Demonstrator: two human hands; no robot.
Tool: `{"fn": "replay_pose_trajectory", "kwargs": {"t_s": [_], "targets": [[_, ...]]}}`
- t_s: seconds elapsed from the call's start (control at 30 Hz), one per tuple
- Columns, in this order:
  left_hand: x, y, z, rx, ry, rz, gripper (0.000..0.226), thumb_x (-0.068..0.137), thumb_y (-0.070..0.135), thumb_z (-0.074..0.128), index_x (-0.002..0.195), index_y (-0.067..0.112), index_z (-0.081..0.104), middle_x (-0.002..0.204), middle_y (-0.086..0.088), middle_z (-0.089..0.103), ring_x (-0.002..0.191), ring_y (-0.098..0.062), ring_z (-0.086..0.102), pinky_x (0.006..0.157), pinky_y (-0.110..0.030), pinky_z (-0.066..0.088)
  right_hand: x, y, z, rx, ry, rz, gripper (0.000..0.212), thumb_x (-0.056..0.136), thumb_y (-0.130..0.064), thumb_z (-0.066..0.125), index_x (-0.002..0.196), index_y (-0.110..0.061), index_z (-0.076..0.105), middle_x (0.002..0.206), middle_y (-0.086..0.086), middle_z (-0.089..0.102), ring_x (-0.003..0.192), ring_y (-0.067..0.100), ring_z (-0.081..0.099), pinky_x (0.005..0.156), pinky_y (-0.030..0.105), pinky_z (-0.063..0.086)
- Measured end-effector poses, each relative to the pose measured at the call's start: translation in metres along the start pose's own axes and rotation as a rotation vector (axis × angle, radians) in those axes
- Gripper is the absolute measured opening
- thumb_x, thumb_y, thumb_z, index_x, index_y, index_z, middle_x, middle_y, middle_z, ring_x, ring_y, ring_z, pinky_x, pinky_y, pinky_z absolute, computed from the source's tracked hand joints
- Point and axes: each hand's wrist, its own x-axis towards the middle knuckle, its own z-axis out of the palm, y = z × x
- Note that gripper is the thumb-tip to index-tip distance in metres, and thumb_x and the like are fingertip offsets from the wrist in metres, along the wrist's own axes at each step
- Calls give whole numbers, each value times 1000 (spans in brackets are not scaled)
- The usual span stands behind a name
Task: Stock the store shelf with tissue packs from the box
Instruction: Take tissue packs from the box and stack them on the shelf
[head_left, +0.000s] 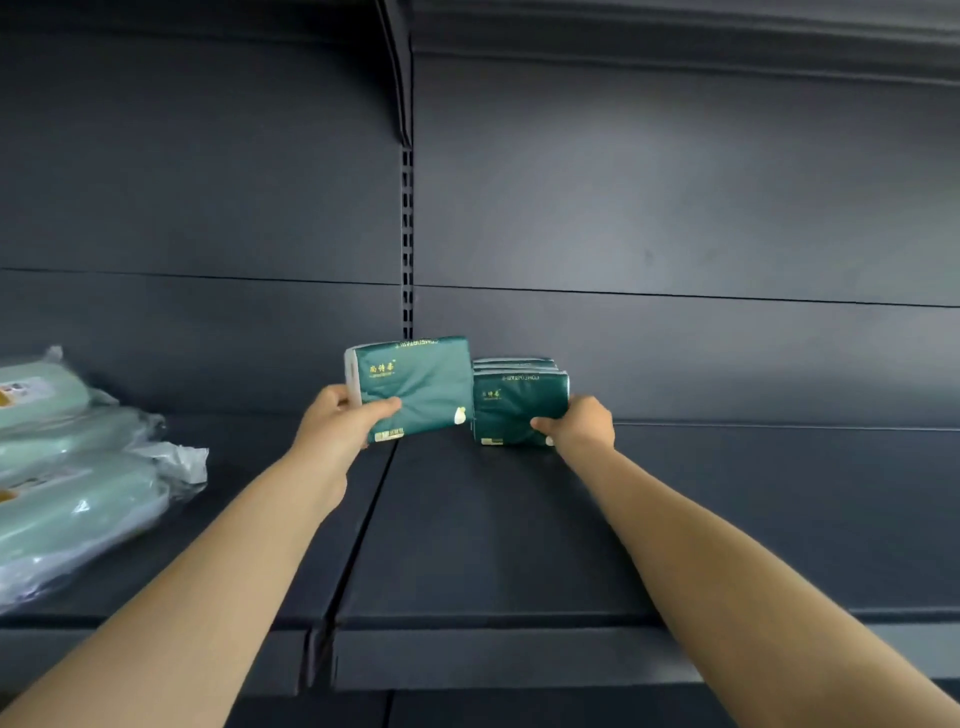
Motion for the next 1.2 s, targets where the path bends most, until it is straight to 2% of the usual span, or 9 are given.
{"fn": "replay_pose_trajectory", "kwargs": {"t_s": [0.33,0.47,0.53,0.57,0.63,0.7,0.9,1.03,1.2], "targets": [[3,1,17,-73,-142,-47,29,87,15,65,108,11,46,116,-7,58,102,-18,61,82,-28,47,15,16,13,-33,-62,-44,34,81,-40,69,92,-8,68,91,6,72,92,24,64,79,33,52],[-3,3,31,-76,-212,-85,24,87,11,65,106,13,51,111,-5,61,97,-13,62,92,-32,47,12,15,4,-83,-127,-43,35,83,-40,67,89,-5,67,86,6,69,87,25,62,67,29,47],[-3,4,39,-40,-215,-83,20,86,12,66,100,16,52,105,-3,62,96,-13,62,96,-35,47,-1,12,-6,-196,-154,-59,37,86,-40,64,76,-5,55,83,7,59,90,28,57,65,28,40],[-3,5,43,-6,-214,-75,20,86,14,67,99,17,52,103,-2,61,97,-13,61,96,-35,47,-10,11,-13,-260,-155,-97,36,89,-39,61,78,-5,51,90,10,58,98,29,55,70,28,39],[-3,6,51,83,-208,-52,23,85,18,69,101,18,53,100,3,61,95,-10,59,90,-33,45,-34,13,-30,-403,-133,-249,35,93,-37,53,102,-3,54,114,16,55,115,32,47,86,32,38],[-4,7,59,164,-192,-1,26,84,19,70,104,17,53,94,8,60,87,-6,56,83,-28,40,-56,20,-45,-502,-133,-390,43,95,-38,48,119,-3,51,126,14,49,122,31,40,97,36,37],[-1,2,84,243,-175,-13,31,83,11,71,109,10,56,104,-3,63,95,-16,59,90,-30,46,-89,41,-59,-612,-273,-410,44,98,-42,39,116,-5,54,123,12,50,120,29,42,98,37,41],[9,-10,91,306,-184,-75,22,79,11,75,95,13,60,106,-7,68,103,-23,64,96,-40,49,-88,44,-57,-593,-243,-403,45,97,-43,40,112,-3,56,119,12,50,116,29,44,93,36,43],[26,-31,94,468,-161,-88,14,74,16,79,73,14,65,97,-15,71,95,-30,67,89,-45,53,-84,46,-53,-553,-208,-407,43,94,-42,44,111,-4,58,119,11,51,116,30,43,93,34,42]]}}
